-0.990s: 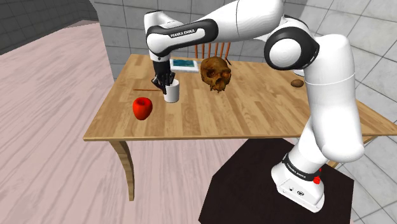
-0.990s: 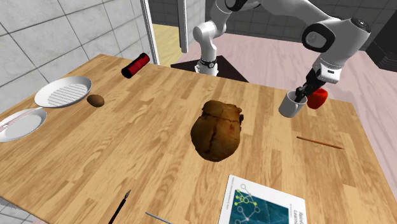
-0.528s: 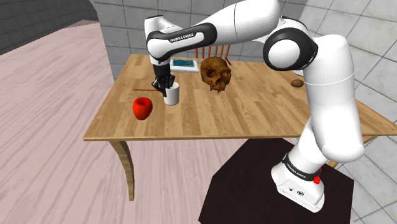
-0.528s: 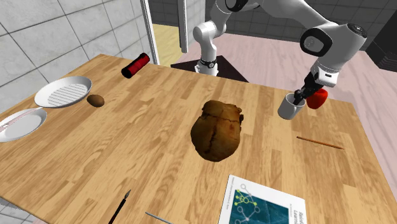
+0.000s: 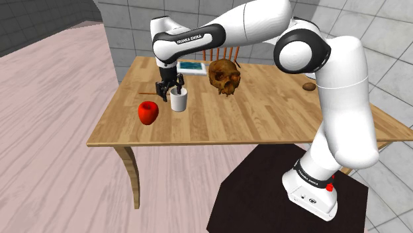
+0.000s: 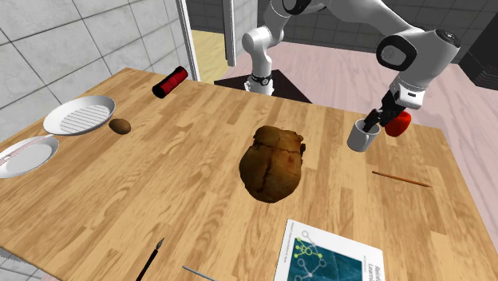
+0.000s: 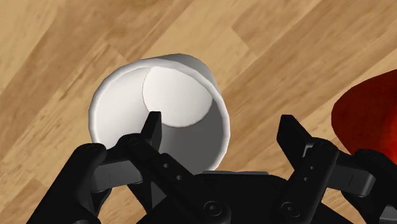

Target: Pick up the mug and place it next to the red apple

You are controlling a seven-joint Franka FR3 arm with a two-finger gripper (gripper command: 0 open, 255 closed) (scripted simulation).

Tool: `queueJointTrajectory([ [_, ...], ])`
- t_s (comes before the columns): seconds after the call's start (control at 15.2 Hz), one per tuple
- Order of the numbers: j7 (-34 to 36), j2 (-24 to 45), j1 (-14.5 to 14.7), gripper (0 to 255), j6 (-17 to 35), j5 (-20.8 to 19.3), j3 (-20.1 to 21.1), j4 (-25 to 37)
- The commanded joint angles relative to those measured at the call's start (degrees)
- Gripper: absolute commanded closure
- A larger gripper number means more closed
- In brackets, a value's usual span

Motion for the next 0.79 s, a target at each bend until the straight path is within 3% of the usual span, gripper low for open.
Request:
queueJointTrajectory([
  [0.0, 0.0, 0.0, 0.0, 0, 0.0, 0.0, 0.0, 0.0],
  [0.26, 0.0, -0.2, 0.0, 0, -7.2, 0.0, 0.0, 7.0],
  [0.73, 0.0, -0.2, 0.0, 0, -7.2, 0.0, 0.0, 7.0],
])
